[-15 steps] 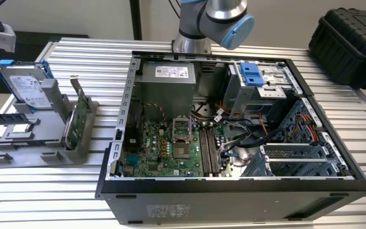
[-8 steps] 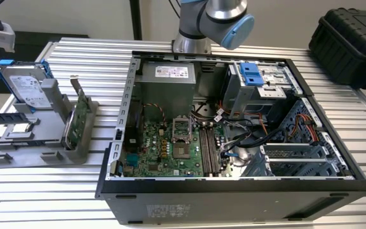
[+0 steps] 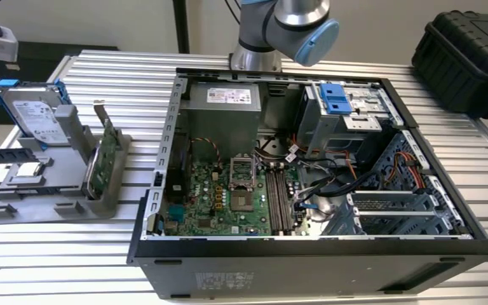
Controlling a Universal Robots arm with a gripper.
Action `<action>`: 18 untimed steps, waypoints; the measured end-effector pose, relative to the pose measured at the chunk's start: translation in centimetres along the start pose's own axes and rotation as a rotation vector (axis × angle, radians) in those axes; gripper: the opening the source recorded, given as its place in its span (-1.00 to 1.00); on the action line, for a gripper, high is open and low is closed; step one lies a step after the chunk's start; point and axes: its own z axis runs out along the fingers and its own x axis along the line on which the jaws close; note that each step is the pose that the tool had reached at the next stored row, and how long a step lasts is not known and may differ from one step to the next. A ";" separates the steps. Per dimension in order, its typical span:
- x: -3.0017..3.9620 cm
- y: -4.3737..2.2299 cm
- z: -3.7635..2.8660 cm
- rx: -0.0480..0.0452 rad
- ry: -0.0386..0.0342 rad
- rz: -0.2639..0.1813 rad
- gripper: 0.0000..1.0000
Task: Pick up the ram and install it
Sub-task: 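Pick up the ram and move it above insertion slot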
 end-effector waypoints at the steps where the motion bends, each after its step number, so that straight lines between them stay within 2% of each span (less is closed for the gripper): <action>1: 0.00 0.00 -0.07 -0.0001 0.0000 0.000 -1.00; 7: 0.01 0.00 -0.54 0.0000 0.0000 0.000 -1.00; 18: 0.01 0.00 -1.02 -0.0001 0.0000 0.000 -1.00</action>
